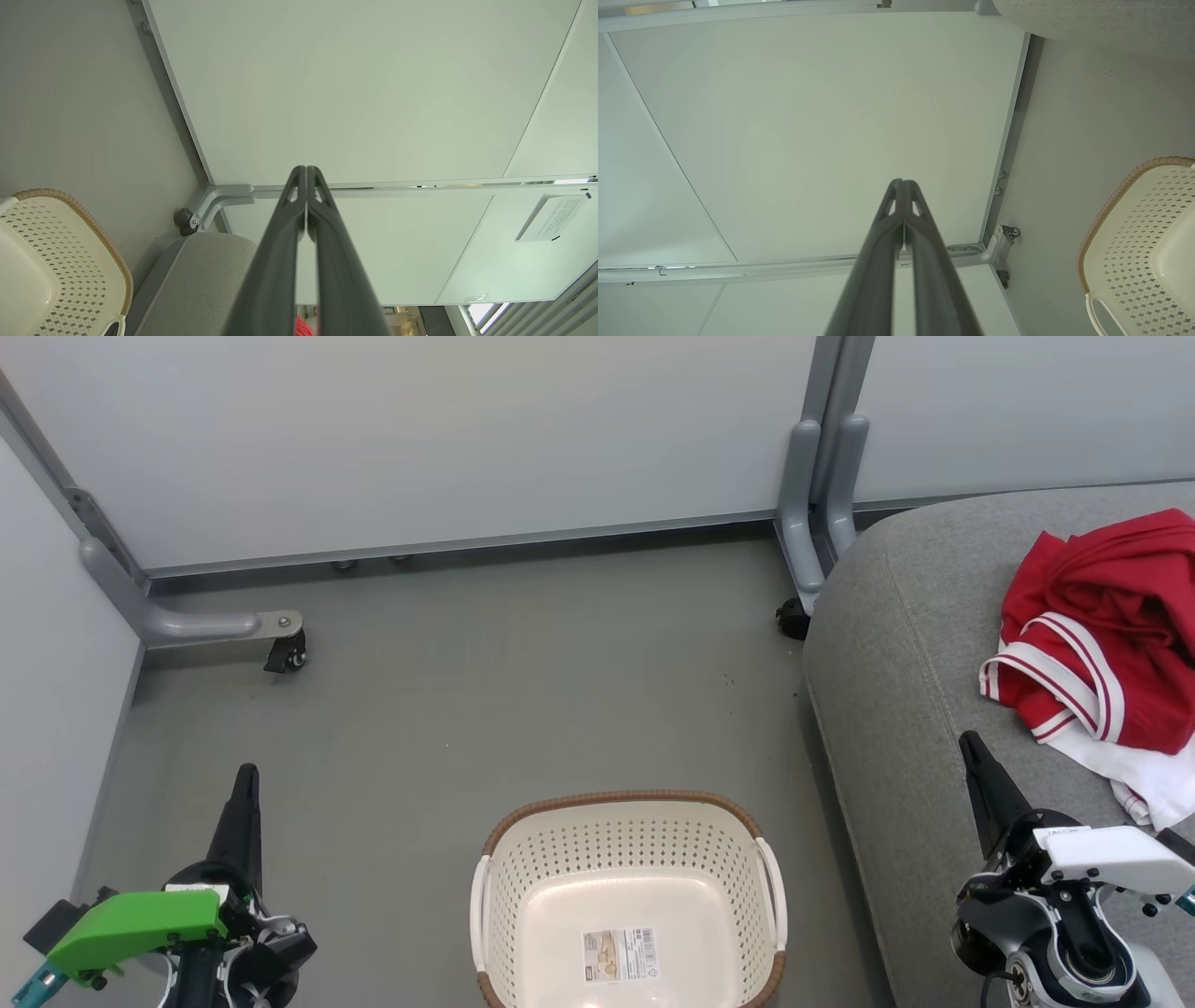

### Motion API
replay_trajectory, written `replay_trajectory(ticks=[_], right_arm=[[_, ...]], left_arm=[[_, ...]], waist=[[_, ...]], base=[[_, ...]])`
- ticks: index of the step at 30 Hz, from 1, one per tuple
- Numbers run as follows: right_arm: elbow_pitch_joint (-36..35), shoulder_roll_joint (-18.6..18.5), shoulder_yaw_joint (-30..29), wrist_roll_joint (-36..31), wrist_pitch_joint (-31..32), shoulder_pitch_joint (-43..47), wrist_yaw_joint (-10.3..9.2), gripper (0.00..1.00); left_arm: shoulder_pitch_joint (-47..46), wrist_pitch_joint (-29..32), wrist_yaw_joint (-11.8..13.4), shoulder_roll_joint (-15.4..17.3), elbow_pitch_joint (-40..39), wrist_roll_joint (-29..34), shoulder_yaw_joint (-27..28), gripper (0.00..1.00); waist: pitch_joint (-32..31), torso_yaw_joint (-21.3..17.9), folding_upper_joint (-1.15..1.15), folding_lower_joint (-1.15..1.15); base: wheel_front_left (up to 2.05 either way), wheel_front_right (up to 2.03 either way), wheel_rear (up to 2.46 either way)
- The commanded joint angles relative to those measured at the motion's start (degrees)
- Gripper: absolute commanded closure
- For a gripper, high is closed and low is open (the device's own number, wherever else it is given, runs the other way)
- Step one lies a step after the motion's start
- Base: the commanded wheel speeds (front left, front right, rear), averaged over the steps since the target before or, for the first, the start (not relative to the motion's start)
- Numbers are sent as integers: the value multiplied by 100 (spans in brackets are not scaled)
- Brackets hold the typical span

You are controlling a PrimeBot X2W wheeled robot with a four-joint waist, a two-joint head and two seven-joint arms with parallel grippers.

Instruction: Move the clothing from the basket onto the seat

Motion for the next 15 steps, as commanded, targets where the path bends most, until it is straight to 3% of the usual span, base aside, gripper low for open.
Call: replay_trajectory(ticks=[1, 15], right_arm=[[11, -2, -12, -3, 19, -34, 2, 100], [15, 25, -45, -42, 47, -37, 2, 100]], left_arm=[[-61, 22, -26, 7, 5, -14, 11, 100], [-61, 21, -25, 9, 5, -14, 10, 100]], waist=[[0, 0, 0, 0], [0, 0, 0, 0]], base=[[0, 0, 0], [0, 0, 0]])
